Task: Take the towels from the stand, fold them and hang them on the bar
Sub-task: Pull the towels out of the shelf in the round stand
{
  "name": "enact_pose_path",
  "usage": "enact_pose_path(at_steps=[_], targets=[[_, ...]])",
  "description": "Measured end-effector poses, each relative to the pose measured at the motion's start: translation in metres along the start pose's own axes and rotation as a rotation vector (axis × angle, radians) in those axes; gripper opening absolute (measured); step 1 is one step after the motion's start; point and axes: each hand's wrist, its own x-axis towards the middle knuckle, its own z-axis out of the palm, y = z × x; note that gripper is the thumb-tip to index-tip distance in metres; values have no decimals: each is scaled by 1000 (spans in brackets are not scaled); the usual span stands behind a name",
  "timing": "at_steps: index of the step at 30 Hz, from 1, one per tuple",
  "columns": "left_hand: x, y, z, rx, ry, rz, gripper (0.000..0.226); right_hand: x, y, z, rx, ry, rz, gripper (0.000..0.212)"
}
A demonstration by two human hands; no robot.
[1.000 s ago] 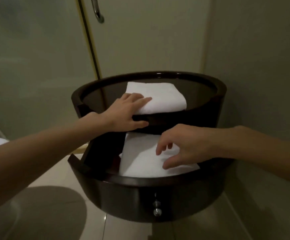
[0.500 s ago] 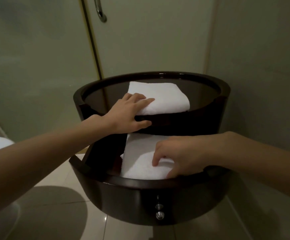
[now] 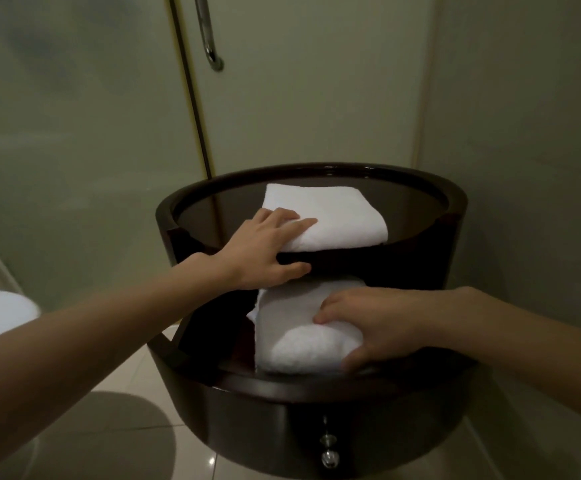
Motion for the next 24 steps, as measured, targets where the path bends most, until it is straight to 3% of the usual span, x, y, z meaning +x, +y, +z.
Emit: enact_pose_path(at_steps=[4,14,24], targets=[[-1,0,0,-8,-8,-15,78,1,-2,3,-50,-13,-7,84],[-1,-1,-1,6,-33,-8,79,-6,-9,8,-157,179,-16,55],[0,-7,2,-9,-75,8,77,-10,-3,-21,25,324,-12,36]])
